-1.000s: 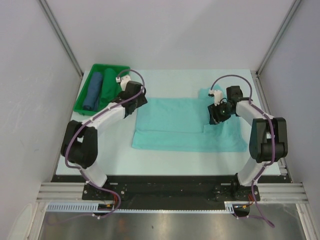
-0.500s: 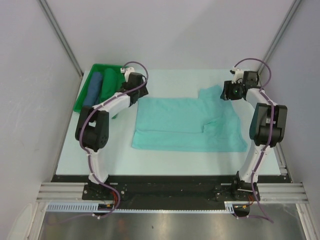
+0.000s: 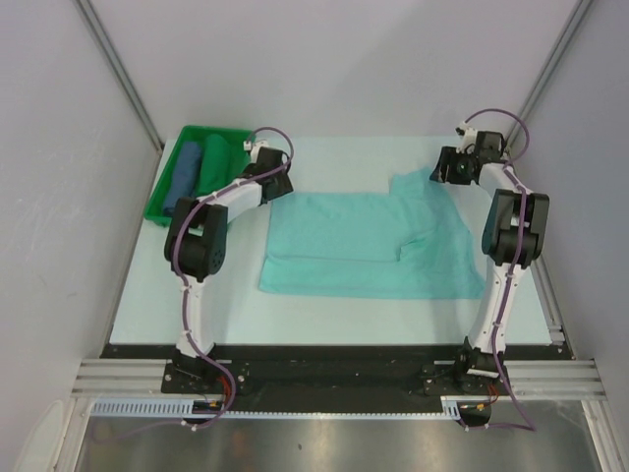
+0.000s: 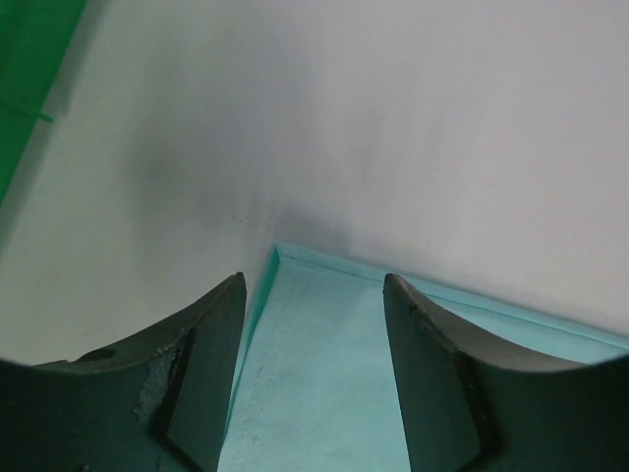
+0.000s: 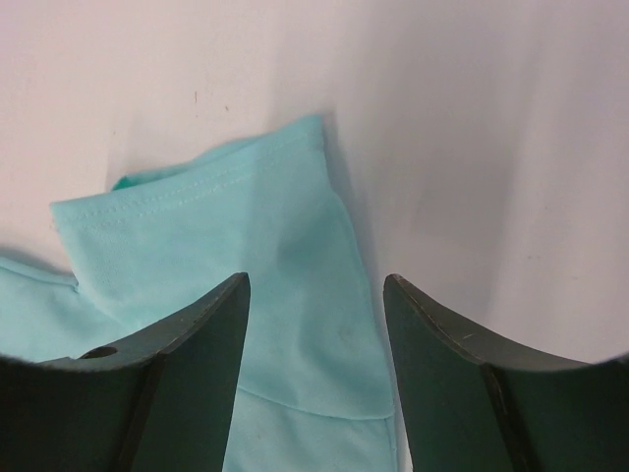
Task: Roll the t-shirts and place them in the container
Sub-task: Fold the T-shirt at the center of the board.
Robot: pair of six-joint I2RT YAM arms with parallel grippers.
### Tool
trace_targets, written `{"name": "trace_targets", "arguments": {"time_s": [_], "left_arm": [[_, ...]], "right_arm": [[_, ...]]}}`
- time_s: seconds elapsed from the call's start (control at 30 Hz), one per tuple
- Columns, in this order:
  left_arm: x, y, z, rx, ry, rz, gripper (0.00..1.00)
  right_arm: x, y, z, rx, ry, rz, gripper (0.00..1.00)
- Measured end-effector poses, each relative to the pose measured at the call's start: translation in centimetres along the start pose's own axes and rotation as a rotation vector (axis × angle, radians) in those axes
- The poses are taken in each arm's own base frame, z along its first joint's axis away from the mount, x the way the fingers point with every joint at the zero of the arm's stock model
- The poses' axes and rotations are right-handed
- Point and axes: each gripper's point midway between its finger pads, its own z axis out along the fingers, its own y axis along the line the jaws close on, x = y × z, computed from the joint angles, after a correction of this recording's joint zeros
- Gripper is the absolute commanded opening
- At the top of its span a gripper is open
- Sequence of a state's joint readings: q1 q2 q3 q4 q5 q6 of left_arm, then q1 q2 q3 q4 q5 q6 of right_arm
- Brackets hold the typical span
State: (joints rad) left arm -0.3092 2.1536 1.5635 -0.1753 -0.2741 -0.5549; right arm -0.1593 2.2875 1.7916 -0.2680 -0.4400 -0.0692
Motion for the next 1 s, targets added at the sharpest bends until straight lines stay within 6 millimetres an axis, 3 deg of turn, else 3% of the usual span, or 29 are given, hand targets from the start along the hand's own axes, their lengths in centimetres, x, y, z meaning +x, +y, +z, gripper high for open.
{"name": "trace_targets", "arguments": {"time_s": [0.27,0.43,0.73,0.8,0.83,1.0], "left_arm": [[1.2,0.3,0.8,-0.006,0.038,-0.021,0.58],[1.1,0.2,0.8,-0.005,0.037,-0.035,0.58],[1.6,0.5,1.2,-0.013,0.048,-0.042,0.41],[1.7,0.5,1.2,-0.014,0.049,-0.043,0.37],[1.7,0.6,1.3,-0.015,0.050,-0.043,0.30],[1.7,0.6,1.4,-0.016,0.051,-0.044,0.24]], "right_arm": [[-1.5,-0.9,1.6,-0.004,-0.016,0.013,0.63],[-0.4,-1.1,3.1,-0.015,0.019,0.033,0.63],[-0.7,0.4,4.0,-0.038,0.023,0.036,0.58],[-0.7,0.4,4.1,-0.041,0.022,0.039,0.55],[-0.7,0.5,4.2,-0.041,0.022,0.040,0.52],[-0.5,0.4,4.3,-0.042,0.026,0.048,0.27]]}}
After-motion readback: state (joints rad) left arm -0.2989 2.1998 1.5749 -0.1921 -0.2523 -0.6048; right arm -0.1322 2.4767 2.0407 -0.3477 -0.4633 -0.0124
